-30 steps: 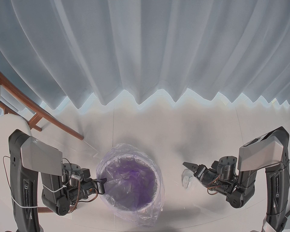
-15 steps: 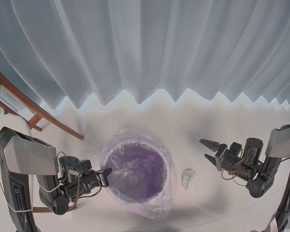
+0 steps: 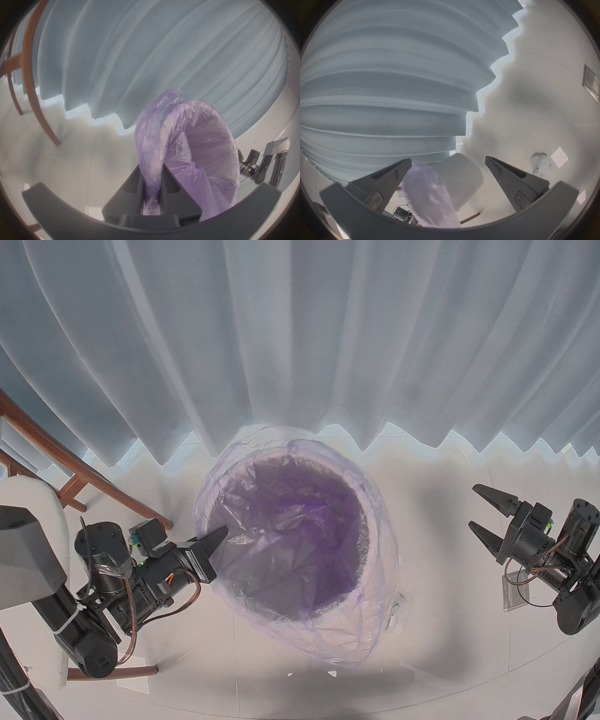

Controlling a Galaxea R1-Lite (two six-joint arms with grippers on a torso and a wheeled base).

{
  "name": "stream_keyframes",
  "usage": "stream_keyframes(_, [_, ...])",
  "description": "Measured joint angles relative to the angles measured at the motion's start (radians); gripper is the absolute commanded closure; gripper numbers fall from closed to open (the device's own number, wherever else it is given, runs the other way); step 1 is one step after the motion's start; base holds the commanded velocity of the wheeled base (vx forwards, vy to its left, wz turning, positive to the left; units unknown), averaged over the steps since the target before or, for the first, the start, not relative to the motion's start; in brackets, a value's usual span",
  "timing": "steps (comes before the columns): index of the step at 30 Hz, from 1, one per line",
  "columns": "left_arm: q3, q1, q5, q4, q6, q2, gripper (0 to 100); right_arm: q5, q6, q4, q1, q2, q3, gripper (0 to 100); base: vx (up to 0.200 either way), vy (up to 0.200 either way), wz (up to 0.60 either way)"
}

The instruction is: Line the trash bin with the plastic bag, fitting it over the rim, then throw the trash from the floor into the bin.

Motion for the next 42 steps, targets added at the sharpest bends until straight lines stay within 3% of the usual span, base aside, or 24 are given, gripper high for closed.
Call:
stream_keyframes(11, [-0.066, -0.091, 0.001, 0.0, -0.016, -0.158, 100, 0.011, 0.007, 0.0, 0.012, -0.017, 0.012, 0, 0.0, 0.0, 0.0])
stream_keyframes(23, [-0.063, -0.074, -0.007, 0.001, -0.017, -0.298, 100, 0.004, -0.073, 0.004, 0.199, -0.128, 0.024, 0, 0.0, 0.0, 0.0])
stream_keyframes(31, [-0.057, -0.065, -0.005, 0.001, -0.014, -0.324, 100, 0.021, -0.058, 0.259, 0.237, -0.28, -0.059, 0, 0.0, 0.0, 0.0])
stream_keyframes(36, [-0.051, -0.066, -0.006, 0.0, -0.016, -0.329, 100, 0.079, -0.017, 0.293, 0.303, -0.379, -0.042, 0, 0.0, 0.0, 0.0])
stream_keyframes(42, [-0.026, -0.076, -0.01, 0.0, -0.016, -0.327, 100, 0.088, 0.016, 0.297, 0.364, -0.396, -0.031, 0, 0.0, 0.0, 0.0])
